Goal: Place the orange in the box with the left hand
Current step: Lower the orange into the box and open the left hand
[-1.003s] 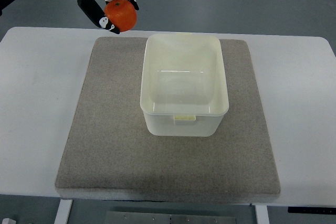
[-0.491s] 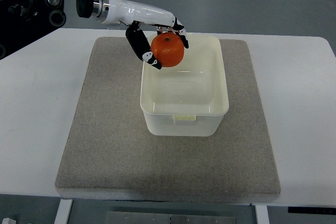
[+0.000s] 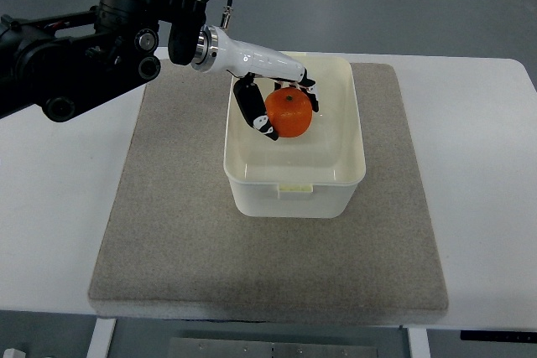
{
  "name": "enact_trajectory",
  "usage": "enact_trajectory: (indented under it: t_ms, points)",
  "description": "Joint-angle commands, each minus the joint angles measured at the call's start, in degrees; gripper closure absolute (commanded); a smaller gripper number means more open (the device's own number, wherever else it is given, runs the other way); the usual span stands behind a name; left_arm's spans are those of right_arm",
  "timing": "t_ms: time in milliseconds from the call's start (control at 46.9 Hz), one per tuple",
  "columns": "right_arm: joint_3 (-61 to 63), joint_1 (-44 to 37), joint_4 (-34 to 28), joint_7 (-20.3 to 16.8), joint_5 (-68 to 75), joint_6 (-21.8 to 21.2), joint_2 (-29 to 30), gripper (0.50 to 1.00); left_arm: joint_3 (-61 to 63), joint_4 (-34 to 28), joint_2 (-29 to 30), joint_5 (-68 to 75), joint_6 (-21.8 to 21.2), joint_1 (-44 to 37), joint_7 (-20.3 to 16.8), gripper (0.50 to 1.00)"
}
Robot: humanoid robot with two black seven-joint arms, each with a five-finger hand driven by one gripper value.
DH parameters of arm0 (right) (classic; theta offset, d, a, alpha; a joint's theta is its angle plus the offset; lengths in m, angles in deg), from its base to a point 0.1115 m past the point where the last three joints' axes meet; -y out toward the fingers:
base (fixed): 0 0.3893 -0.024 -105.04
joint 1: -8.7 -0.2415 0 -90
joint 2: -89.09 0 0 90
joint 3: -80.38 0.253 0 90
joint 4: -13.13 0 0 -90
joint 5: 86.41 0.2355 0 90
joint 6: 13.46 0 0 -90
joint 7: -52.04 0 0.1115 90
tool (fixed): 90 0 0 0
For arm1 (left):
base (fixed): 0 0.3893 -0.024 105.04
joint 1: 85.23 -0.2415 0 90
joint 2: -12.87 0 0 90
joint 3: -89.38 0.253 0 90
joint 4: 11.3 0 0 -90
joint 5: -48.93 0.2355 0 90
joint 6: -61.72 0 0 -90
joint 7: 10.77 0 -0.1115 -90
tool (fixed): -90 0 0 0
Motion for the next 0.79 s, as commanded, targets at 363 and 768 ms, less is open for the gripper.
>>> enact_trajectory:
  t_ms: [363,768]
  points:
    - [0.0,0.0,0.0,0.0,0.0,-0.03,0.0,0.568,-0.06,-0.99,-1.33,0.89,0.01,-0.63,0.43,0.51]
    - [0.0,0.0,0.0,0.0,0.0,-0.03,0.0,0.568,-1.64,-1.95,9.21,-20.54,-0.17,1.47,0.34,0.506]
